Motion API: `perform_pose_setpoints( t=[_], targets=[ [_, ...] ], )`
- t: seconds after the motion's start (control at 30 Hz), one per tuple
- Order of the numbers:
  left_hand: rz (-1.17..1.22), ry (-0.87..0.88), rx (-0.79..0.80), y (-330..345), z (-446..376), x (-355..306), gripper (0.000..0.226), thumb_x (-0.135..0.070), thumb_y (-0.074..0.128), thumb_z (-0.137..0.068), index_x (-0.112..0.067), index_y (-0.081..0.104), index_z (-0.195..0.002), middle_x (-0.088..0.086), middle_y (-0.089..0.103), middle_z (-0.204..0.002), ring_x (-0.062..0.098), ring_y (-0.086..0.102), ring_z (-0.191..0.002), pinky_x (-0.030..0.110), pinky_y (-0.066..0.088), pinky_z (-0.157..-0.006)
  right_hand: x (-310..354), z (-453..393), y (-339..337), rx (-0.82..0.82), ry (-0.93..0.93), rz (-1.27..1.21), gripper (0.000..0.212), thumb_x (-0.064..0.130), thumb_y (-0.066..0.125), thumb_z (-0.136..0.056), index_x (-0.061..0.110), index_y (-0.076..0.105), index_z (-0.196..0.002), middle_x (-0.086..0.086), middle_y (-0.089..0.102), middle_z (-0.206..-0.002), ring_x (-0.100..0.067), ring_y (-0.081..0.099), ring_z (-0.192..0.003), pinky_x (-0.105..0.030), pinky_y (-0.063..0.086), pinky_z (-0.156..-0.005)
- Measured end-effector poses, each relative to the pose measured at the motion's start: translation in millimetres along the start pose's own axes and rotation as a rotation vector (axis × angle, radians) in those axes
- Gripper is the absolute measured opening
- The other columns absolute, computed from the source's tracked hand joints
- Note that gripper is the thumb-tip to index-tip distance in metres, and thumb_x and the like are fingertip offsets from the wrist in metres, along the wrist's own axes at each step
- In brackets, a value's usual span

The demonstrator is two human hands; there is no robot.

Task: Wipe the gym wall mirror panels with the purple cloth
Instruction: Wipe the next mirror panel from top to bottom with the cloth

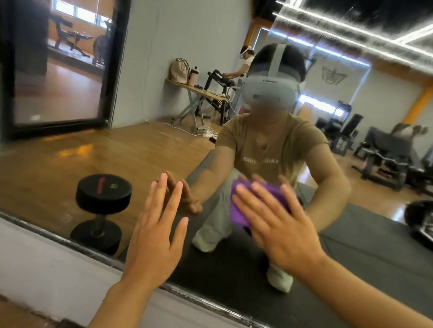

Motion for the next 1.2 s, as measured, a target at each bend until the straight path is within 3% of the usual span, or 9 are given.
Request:
perform_pose_setpoints(
  t=[0.13,0.23,0.47,0.6,0.77,0.83,0.97,1.07,1.2],
  targets=[
    [-0.057,0.032,-0.012,-1,0,8,0.061,-0.047,0.028,-0.102,-0.038,0.009,-0.159,-0.018,-0.013,-0.167,0.005,-0.012,-0.153,0.047,0.01,-0.119,-36,-48,-19,-0.193,0.349,-0.084,0.061,0.017,0.052,-0.101,0.007,0.029,-0.157,-0.007,0.017,-0.165,-0.024,0.013,-0.153,-0.049,0.005,-0.125],
    [-0.063,0.053,0.0,-1,0,11,0.06,-0.046,0.028,-0.103,-0.037,0.008,-0.159,-0.017,-0.013,-0.167,0.005,-0.01,-0.154,0.045,0.007,-0.12,-17,-50,-11,-0.236,0.454,-0.143,0.057,0.019,0.051,-0.104,0.009,0.031,-0.156,-0.008,0.02,-0.164,-0.022,0.018,-0.152,-0.046,0.004,-0.126],
    [-0.062,0.014,0.012,1,12,37,0.063,-0.045,0.028,-0.104,-0.044,-0.004,-0.158,-0.016,-0.016,-0.167,0.009,-0.012,-0.154,0.047,0.004,-0.123,87,-14,22,-0.022,0.156,-0.155,0.066,0.034,0.042,-0.102,0.013,0.017,-0.16,-0.006,0.004,-0.168,-0.024,0.001,-0.157,-0.046,-0.007,-0.126],
    [-0.091,0.027,0.006,3,13,38,0.066,-0.044,0.028,-0.104,-0.048,-0.013,-0.156,-0.015,-0.019,-0.167,0.011,-0.013,-0.154,0.047,0.004,-0.124,154,27,49,0.263,-0.117,-0.208,0.105,0.043,0.064,-0.091,0.011,-0.006,-0.161,-0.006,-0.005,-0.166,-0.024,-0.011,-0.155,-0.046,-0.019,-0.123],
    [-0.073,0.039,0.02,0,14,40,0.067,-0.038,0.034,-0.105,-0.045,-0.007,-0.157,-0.017,-0.018,-0.166,0.008,-0.013,-0.154,0.045,0.005,-0.124,191,48,54,0.571,-0.335,-0.271,0.083,0.027,0.045,-0.104,0.017,-0.02,-0.154,-0.003,-0.038,-0.151,-0.022,-0.039,-0.138,-0.04,-0.042,-0.103],
    [-0.072,0.039,0.029,-1,13,41,0.066,-0.038,0.034,-0.104,-0.042,-0.004,-0.158,-0.017,-0.018,-0.166,0.008,-0.014,-0.154,0.044,0.004,-0.123,186,47,54,0.508,-0.359,-0.283,0.084,0.029,0.05,-0.102,0.018,-0.012,-0.157,-0.002,-0.032,-0.156,-0.021,-0.037,-0.142,-0.04,-0.04,-0.107],
    [-0.079,0.033,0.022,1,13,40,0.068,-0.043,0.032,-0.105,-0.05,-0.012,-0.155,-0.018,-0.02,-0.165,0.007,-0.015,-0.153,0.043,0.003,-0.123,143,25,46,0.28,-0.177,-0.196,0.085,0.039,0.071,-0.086,0.02,0.029,-0.157,-0.001,0.012,-0.165,-0.021,-0.003,-0.156,-0.042,-0.015,-0.124],
    [-0.047,0.005,0.027,2,15,39,0.069,-0.044,0.033,-0.104,-0.055,-0.016,-0.152,-0.021,-0.023,-0.164,0.006,-0.018,-0.152,0.04,-0.003,-0.122,76,-16,15,-0.033,0.092,-0.135,0.062,0.031,0.049,-0.1,0.018,0.03,-0.157,-0.001,0.022,-0.163,-0.017,0.016,-0.152,-0.041,-0.001,-0.126],
    [-0.069,-0.025,0.02,5,17,40,0.067,-0.043,0.032,-0.105,-0.05,-0.012,-0.154,-0.019,-0.023,-0.164,0.007,-0.019,-0.152,0.039,-0.004,-0.122,8,-36,-5,-0.166,0.431,-0.117,0.053,0.037,0.039,-0.11,0.014,0.036,-0.157,-0.005,0.025,-0.164,-0.022,0.021,-0.152,-0.045,0.008,-0.123]
  ],
)
Point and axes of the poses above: each hand's wrist, its own z-axis away from the middle knuckle, its own y-axis out of the palm, x = y × z, the point moved 4 cm from there along -z, towards the middle knuckle
